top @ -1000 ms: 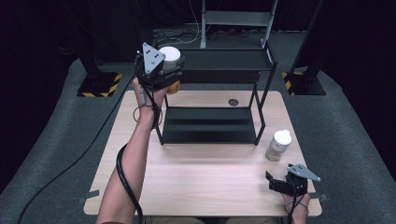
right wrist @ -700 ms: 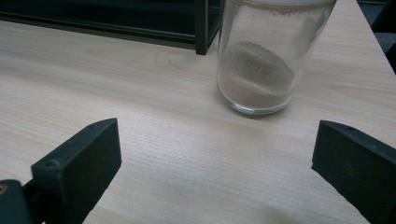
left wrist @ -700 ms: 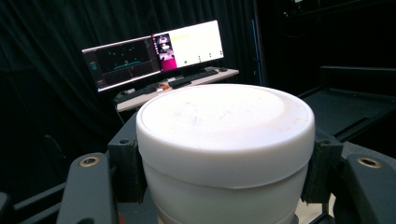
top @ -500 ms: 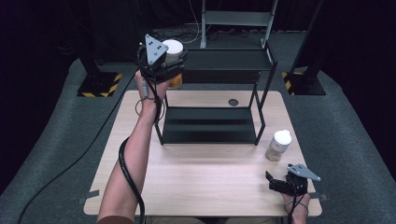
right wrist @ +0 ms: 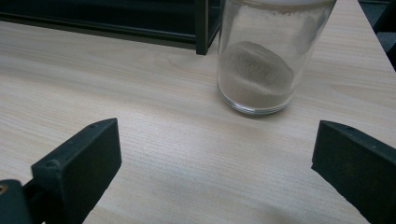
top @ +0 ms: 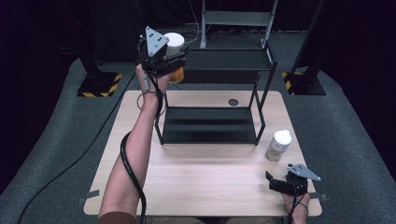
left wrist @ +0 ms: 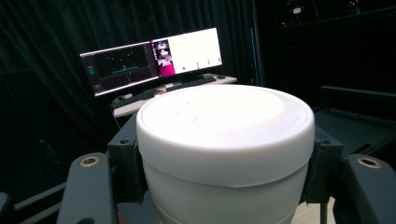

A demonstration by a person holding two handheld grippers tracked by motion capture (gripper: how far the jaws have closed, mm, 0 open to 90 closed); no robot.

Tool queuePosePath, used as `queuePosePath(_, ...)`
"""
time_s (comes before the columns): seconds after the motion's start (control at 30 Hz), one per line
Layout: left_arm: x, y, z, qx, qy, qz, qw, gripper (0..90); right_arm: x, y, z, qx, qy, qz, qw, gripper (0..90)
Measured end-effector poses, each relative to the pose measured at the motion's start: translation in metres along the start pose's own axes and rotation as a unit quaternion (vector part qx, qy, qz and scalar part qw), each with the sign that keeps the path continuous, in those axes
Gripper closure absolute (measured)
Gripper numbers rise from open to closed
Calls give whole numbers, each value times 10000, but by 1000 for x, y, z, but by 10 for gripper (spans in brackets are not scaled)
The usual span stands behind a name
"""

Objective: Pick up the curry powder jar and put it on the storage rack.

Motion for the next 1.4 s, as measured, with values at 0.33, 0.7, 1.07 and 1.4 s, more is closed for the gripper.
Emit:
queuePosePath(0.33,5,12,-3,-78,22,73,9999,334,0,0,1,10,12,-1,10000,6)
queuePosePath(0.7,15,21,-7,-153,42,74,9998,335,0,0,0,6,8,0,10000,6)
queuePosePath(1.07,29,26,-13,-298,83,-13,9995,334,0,0,0,3,6,12,10000,6)
queuePosePath(1.4,44,27,-16,-377,137,-200,9990,335,-1,-1,0,4,4,22,10000,6)
Point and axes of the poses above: each handheld gripper's, and its own axes: x roughly forward along the jaws, y roughly out of its top, z roughly to its right, the point moved 6 cm from there along x, roughly forward along the jaws, and after that the axes turned 7 degrees about -z, right-handed, at the moved point
